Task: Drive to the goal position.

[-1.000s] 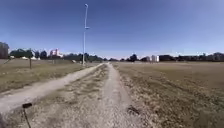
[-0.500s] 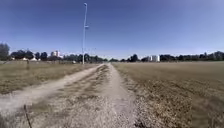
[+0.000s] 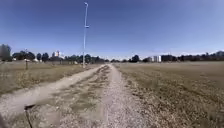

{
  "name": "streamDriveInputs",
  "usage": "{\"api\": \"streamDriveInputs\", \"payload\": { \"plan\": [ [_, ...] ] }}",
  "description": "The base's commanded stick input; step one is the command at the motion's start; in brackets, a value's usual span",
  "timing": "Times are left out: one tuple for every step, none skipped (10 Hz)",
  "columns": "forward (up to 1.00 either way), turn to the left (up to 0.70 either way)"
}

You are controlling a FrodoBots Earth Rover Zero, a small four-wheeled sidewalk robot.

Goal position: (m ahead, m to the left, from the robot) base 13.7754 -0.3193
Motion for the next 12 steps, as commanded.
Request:
{"api": "streamDriveInputs", "payload": {
  "plan": [
    [0.02,0.00],
    [0.12,0.01],
    [0.21,0.02],
    [0.30,0.03],
    [0.39,0.03],
    [0.48,0.04],
    [0.57,0.05],
    [0.66,0.06],
    [0.69,0.06],
    [0.69,0.06],
    [0.69,0.06],
    [0.69,0.06]
  ]
}}
